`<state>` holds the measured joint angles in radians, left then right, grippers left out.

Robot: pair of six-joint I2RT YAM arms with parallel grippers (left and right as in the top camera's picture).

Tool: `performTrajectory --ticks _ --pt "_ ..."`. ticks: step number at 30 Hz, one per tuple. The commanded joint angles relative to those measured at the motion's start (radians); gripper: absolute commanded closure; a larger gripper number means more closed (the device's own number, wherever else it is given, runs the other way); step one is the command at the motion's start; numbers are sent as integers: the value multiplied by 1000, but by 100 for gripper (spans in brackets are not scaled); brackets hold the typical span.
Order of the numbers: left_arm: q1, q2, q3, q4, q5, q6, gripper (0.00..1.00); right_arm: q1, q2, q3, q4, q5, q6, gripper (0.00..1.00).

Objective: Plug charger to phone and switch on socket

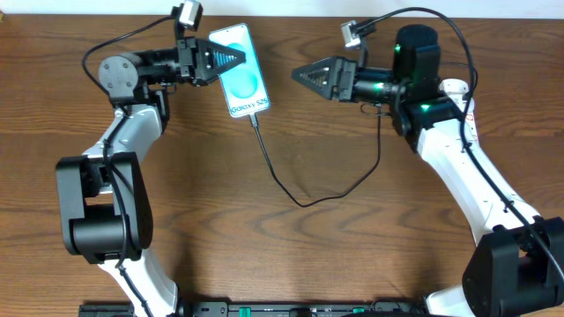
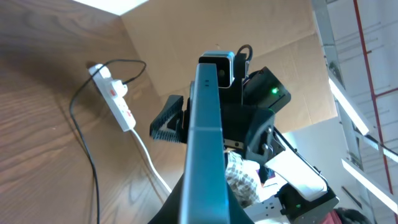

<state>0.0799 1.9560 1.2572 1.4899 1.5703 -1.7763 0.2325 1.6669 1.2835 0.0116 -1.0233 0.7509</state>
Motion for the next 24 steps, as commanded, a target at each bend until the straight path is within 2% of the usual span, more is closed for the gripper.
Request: performTrajectory --ticks 1,4,11,19,24 --pt "27 2 14 8 1 16 93 -30 -12 23 -26 0 -52 1" --pt "43 18 14 -21 2 19 93 -44 -12 23 -51 0 -66 1" --pt "51 86 14 -191 -2 60 92 -48 -12 23 -70 0 -80 1" --pt "53 102 14 -446 -124 69 93 -48 -12 23 -76 0 -80 1" --pt "53 102 14 -593 -163 189 93 -48 -12 23 -76 -5 -80 1"
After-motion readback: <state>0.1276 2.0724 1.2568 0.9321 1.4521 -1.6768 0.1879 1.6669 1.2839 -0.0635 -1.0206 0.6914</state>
